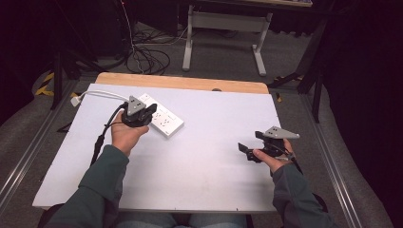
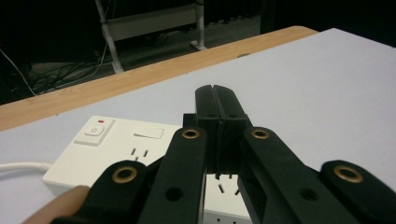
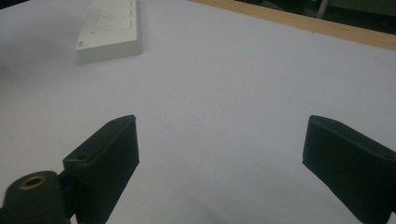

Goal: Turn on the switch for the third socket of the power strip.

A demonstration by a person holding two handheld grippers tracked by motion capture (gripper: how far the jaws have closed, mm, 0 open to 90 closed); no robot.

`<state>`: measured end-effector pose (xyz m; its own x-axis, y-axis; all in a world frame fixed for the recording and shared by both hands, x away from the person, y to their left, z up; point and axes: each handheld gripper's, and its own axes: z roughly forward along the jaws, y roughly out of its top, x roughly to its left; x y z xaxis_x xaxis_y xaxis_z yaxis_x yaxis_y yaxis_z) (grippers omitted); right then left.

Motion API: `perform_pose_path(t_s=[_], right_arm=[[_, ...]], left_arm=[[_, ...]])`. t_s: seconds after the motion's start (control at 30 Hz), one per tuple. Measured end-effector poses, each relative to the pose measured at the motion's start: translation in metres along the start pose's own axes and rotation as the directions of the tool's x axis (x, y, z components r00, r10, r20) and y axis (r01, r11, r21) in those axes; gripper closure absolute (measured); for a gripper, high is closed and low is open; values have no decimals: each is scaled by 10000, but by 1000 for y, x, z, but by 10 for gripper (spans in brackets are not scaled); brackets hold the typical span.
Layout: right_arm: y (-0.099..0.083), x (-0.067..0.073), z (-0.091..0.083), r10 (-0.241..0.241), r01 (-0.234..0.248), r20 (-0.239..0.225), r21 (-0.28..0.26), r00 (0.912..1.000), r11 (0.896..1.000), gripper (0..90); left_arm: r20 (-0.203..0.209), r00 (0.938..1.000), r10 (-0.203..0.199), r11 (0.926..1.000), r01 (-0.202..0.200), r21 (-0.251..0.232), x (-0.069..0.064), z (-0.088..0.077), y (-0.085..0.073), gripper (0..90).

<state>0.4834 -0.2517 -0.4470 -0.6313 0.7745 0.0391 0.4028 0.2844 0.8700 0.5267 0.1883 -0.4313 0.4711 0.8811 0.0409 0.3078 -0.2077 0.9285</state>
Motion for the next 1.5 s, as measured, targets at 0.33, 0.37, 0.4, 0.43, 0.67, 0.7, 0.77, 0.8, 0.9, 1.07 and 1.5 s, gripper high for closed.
perform_pose_path(t_s=[0.33, 0.37, 0.4, 0.43, 0.67, 0.7, 0.77, 0.8, 0.9, 1.07, 1.5], right_arm=[[0, 0, 0, 6, -5, -105, 47, 9999, 10000, 123], [0, 0, 0, -1, 1, -101, 39, 9999, 10000, 118], [0, 0, 0, 9, -9, -110, -1, 9999, 10000, 117], [0, 0, 0, 9, -9, -110, -1, 9999, 10000, 117], [0, 0, 0, -4, 3, -117, -18, 9999, 10000, 117], [0, 0, 0, -5, 5, -124, -18, 9999, 10000, 117], [0, 0, 0, -7, 7, -135, -12, 9999, 10000, 115], [0, 0, 0, -7, 7, -135, -12, 9999, 10000, 115], [0, 0, 0, 22, -23, -116, -27, 9999, 10000, 105], [1, 0, -1, 70, -72, -150, -131, 9999, 9999, 60], [1, 0, -1, 14, -17, -218, -130, 9998, 9999, 59]], left_arm=[[121, 9999, 21, 9985, -28, 545, -5, 18, -2, 900], [131, 9999, 52, 9981, -59, 612, -5, 20, -4, 900], [151, 9998, 100, 9974, -110, 706, -5, 21, -4, 900], [144, 9999, 96, 9973, -106, 720, -6, 23, -5, 900], [261, 9996, 71, 9962, -93, 870, -9, 33, -7, 900], [257, 9996, 89, 9959, -111, 898, -10, 34, -7, 900], [294, 9995, 146, 9952, -174, 960, -12, 35, -6, 900], [305, 9994, 173, 9954, -201, 938, -12, 36, -5, 900], [349, 9993, 160, 9954, -192, 942, -13, 38, -5, 899], [377, 9991, 172, 9937, -212, 1100, -15, 43, -6, 899], [436, 9990, 139, 9910, -196, 1326, -17, 51, -7, 900]])
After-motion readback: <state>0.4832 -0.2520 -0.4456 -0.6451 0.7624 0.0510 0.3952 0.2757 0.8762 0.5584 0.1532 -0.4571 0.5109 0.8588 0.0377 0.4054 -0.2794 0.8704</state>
